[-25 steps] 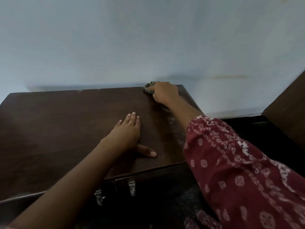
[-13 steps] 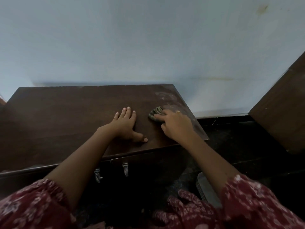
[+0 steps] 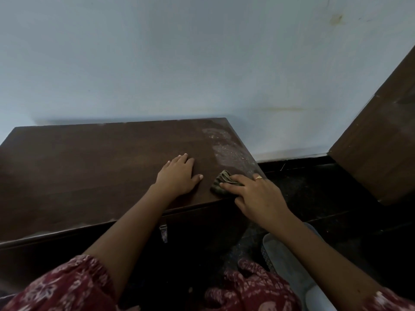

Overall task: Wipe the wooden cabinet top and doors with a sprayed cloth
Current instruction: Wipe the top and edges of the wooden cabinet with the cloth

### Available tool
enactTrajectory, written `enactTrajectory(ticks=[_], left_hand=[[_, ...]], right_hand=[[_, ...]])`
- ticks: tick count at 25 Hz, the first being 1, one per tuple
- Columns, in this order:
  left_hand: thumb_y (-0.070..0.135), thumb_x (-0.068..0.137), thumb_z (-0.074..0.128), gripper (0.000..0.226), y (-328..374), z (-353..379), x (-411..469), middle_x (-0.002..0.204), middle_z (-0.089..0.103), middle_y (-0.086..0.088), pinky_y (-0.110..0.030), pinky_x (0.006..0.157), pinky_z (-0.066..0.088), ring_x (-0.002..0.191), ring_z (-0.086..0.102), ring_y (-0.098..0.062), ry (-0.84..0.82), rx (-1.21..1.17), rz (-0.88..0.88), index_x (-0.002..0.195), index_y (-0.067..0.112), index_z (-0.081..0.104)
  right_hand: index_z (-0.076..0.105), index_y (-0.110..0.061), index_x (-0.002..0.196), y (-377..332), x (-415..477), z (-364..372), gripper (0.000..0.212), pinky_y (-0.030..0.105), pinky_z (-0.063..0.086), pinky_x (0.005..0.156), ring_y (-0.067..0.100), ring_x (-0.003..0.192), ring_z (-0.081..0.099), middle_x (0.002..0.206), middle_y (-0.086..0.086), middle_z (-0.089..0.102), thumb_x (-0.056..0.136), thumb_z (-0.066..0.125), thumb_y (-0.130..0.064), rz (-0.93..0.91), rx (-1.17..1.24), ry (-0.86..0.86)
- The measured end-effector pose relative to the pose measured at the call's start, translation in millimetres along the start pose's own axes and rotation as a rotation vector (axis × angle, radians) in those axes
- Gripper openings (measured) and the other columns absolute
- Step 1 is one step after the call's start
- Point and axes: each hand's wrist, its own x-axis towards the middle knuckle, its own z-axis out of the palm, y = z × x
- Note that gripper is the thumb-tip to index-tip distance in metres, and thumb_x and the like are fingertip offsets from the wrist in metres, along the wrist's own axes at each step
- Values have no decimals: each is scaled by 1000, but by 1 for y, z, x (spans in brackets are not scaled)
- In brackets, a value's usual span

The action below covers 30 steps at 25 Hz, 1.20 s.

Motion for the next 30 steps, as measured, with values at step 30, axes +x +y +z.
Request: enactTrajectory(ticks=[30], left_hand=[[15,98,30,59,-8,-35,218,161,-1,3,-44,119,12,149,0,-19,60,198,184,152,17,4]], right_hand=[[24,-5,146,41,272,40,54,40,19,118,28,145,19,154,12,27,95,36,-17,196,180,181]])
